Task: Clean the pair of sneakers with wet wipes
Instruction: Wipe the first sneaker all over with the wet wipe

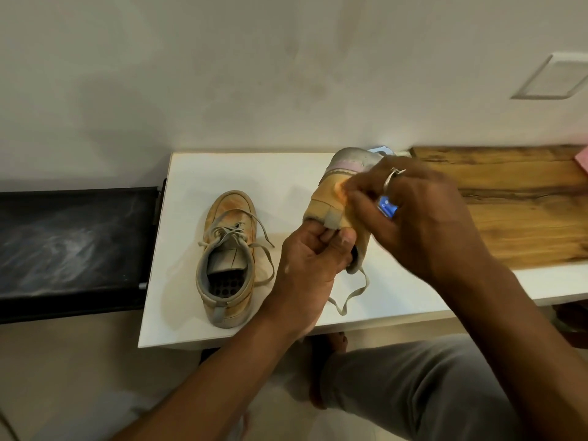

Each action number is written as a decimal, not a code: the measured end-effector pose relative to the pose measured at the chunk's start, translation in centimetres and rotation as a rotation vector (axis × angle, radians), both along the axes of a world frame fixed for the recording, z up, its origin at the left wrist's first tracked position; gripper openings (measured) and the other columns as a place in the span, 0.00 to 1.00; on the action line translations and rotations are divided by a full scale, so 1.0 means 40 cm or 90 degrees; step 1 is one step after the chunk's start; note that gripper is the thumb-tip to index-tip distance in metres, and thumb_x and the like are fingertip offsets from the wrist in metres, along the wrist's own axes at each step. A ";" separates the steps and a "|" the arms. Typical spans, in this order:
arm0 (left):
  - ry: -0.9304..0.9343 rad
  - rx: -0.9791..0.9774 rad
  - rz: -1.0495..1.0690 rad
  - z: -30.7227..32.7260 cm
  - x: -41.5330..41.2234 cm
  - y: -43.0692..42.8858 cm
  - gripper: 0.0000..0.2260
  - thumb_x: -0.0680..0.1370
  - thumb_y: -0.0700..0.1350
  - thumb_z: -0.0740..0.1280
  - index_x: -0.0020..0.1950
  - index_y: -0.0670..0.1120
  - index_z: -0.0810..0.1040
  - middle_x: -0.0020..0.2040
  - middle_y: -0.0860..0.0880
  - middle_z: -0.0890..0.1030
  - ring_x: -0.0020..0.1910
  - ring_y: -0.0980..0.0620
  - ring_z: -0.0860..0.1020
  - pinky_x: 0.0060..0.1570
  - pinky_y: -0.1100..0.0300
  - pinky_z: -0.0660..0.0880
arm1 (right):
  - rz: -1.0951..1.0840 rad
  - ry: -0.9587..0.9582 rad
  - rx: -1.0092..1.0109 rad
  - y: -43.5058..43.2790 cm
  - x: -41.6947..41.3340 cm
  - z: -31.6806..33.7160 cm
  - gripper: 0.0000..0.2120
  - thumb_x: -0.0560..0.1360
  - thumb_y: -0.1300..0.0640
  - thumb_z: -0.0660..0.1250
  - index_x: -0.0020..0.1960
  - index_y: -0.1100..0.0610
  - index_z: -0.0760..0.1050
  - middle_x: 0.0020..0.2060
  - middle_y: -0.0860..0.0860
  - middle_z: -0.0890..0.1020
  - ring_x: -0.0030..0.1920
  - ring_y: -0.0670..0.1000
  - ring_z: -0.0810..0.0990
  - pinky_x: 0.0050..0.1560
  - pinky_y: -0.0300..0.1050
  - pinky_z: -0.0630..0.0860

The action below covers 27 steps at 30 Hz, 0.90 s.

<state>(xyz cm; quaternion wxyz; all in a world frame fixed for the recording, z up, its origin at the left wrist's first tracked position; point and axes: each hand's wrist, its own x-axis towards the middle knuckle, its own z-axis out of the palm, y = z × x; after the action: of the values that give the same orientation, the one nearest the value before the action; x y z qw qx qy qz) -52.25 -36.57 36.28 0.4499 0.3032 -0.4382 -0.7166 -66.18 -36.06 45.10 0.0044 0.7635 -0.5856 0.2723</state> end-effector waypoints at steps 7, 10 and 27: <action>-0.010 -0.005 -0.003 0.007 0.004 -0.003 0.20 0.71 0.59 0.72 0.60 0.53 0.79 0.58 0.44 0.81 0.60 0.40 0.78 0.62 0.35 0.70 | -0.009 -0.022 -0.022 -0.002 -0.003 -0.009 0.09 0.78 0.53 0.66 0.53 0.55 0.83 0.45 0.51 0.82 0.46 0.51 0.79 0.44 0.53 0.77; 0.008 0.003 0.002 0.005 0.003 0.001 0.22 0.72 0.57 0.72 0.61 0.48 0.78 0.58 0.41 0.81 0.60 0.40 0.79 0.62 0.34 0.70 | 0.041 0.019 -0.010 0.010 0.016 -0.015 0.09 0.78 0.53 0.65 0.51 0.56 0.83 0.45 0.53 0.82 0.45 0.54 0.80 0.44 0.52 0.78; 0.033 0.010 0.007 0.007 0.004 0.004 0.12 0.75 0.49 0.68 0.57 0.50 0.81 0.56 0.41 0.82 0.58 0.39 0.79 0.60 0.34 0.72 | 0.053 -0.017 -0.040 0.010 -0.004 -0.030 0.08 0.78 0.54 0.68 0.52 0.55 0.84 0.45 0.49 0.83 0.47 0.50 0.79 0.47 0.47 0.76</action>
<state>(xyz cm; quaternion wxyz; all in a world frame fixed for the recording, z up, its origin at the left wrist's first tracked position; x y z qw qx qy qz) -52.10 -36.42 36.56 0.4623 0.2905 -0.4193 -0.7253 -66.35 -35.67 43.90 0.0091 0.7829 -0.5447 0.3005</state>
